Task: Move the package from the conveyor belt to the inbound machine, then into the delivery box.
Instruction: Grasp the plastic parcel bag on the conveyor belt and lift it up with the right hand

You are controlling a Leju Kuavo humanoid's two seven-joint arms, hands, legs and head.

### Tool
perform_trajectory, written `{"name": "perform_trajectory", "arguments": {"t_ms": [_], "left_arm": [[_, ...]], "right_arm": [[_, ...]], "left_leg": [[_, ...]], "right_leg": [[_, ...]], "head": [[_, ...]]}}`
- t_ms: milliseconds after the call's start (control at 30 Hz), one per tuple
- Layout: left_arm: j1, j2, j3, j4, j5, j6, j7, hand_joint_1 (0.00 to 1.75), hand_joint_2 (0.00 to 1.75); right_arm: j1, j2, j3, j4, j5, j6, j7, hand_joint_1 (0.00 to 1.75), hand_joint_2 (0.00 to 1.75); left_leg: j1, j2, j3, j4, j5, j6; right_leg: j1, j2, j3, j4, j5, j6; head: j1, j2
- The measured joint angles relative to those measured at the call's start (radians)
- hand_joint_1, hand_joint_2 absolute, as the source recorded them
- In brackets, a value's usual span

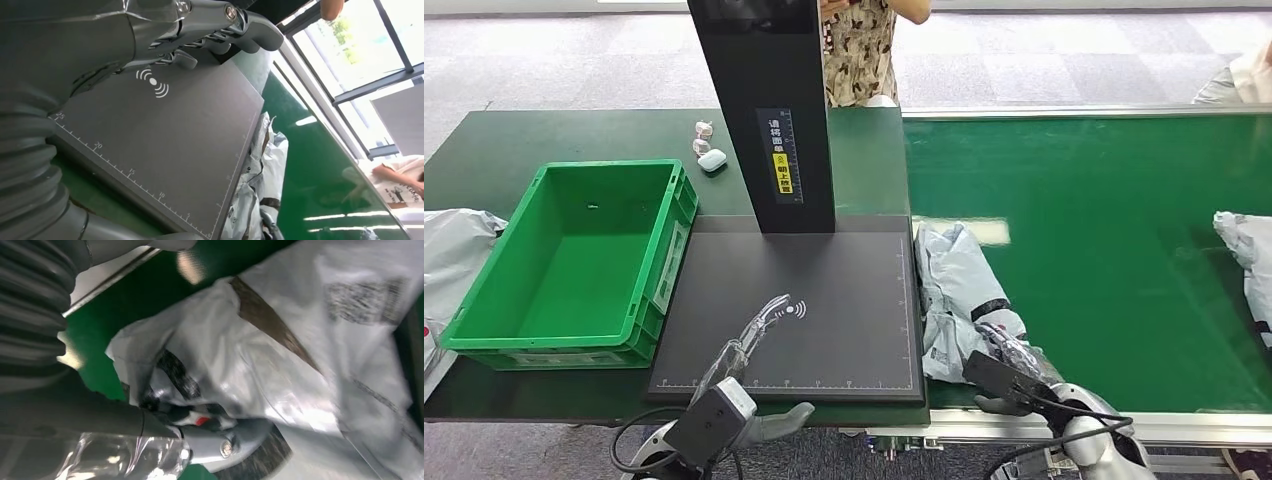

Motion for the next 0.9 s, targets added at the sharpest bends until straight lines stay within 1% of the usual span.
{"name": "perform_trajectory", "arguments": {"t_ms": [33,67,133,200,333,467,533,600,733,833,900], "left_arm": [[-0.005,0.001,0.000,0.004,0.003,-0.001,0.001,0.00,1.75],[-0.014,0.003,0.000,0.012,0.011,-0.001,0.003,0.00,1.75],[-0.036,0.009,0.000,0.031,0.030,0.003,0.009,0.00,1.75],[-0.043,0.013,0.000,0.040,0.039,0.010,0.014,0.00,1.75],[-0.043,0.019,-0.001,0.044,0.042,0.015,0.014,0.00,1.75],[-0.041,0.024,-0.001,0.045,0.042,0.016,0.014,0.00,1.75],[-0.039,0.025,-0.001,0.045,0.042,0.018,0.014,0.00,1.75],[-0.032,0.027,-0.001,0.045,0.039,0.024,0.013,0.00,1.75],[-0.007,0.027,-0.001,0.044,0.025,0.035,0.006,0.00,1.75],[0.010,0.027,-0.001,0.042,0.012,0.039,0.002,0.00,1.75],[0.018,0.026,-0.001,0.040,0.006,0.043,0.002,0.00,1.75]], "right_arm": [[-0.009,-0.005,0.013,0.009,0.007,0.008,0.014,0.00,1.75],[-0.028,-0.016,0.043,0.026,0.022,0.022,0.044,0.00,1.75],[-0.072,-0.045,0.122,0.062,0.062,0.050,0.119,0.87,1.75],[-0.093,-0.061,0.172,0.072,0.086,0.051,0.156,1.75,1.75],[-0.108,-0.071,0.210,0.071,0.096,0.022,0.169,1.75,1.75],[-0.112,-0.078,0.221,0.065,0.091,-0.010,0.168,1.75,1.75],[-0.110,-0.079,0.223,0.059,0.090,-0.041,0.162,1.75,1.75],[-0.099,-0.080,0.225,0.051,0.096,-0.096,0.147,1.75,1.75],[-0.055,-0.076,0.219,0.014,0.108,-0.239,0.104,1.75,1.75],[-0.019,-0.064,0.196,-0.033,0.104,-0.343,0.071,1.75,1.75],[-0.001,-0.054,0.173,-0.069,0.096,-0.396,0.054,1.75,1.75]], "left_leg": [[0.000,0.000,0.000,0.000,0.000,0.000],[0.000,0.000,0.001,0.000,0.000,0.000],[0.000,0.000,0.003,0.000,0.000,0.000],[0.000,0.000,0.005,0.000,0.000,0.000],[0.000,0.000,0.006,0.001,0.000,0.000],[0.000,-0.001,0.007,0.001,0.000,0.000],[0.000,-0.001,0.007,0.002,0.000,0.000],[0.000,-0.002,0.006,0.001,0.000,0.000],[0.000,-0.003,0.004,0.001,-0.001,0.001],[0.000,-0.003,0.002,0.001,-0.001,0.001],[0.000,-0.003,0.001,0.001,-0.001,0.001]], "right_leg": [[0.000,0.000,0.000,0.000,0.000,0.000],[0.000,0.000,0.001,0.000,0.000,0.000],[0.000,0.000,0.003,0.000,0.000,0.000],[0.000,0.000,0.005,0.000,-0.001,0.001],[0.000,-0.001,0.007,0.000,-0.001,0.001],[0.000,-0.002,0.008,0.000,-0.001,0.001],[0.000,-0.002,0.008,0.000,-0.001,0.001],[0.000,-0.003,0.008,0.000,-0.001,0.001],[0.000,-0.003,0.006,0.000,-0.001,0.001],[0.000,-0.003,0.004,0.000,-0.001,0.001],[0.000,-0.003,0.003,0.000,-0.001,0.001]], "head": [[0.000,0.000],[0.000,0.000],[0.000,0.000],[0.000,0.000],[0.000,0.000],[0.000,0.000],[0.000,0.000],[0.000,0.000],[0.000,0.000],[0.000,0.000],[0.000,0.000]]}}
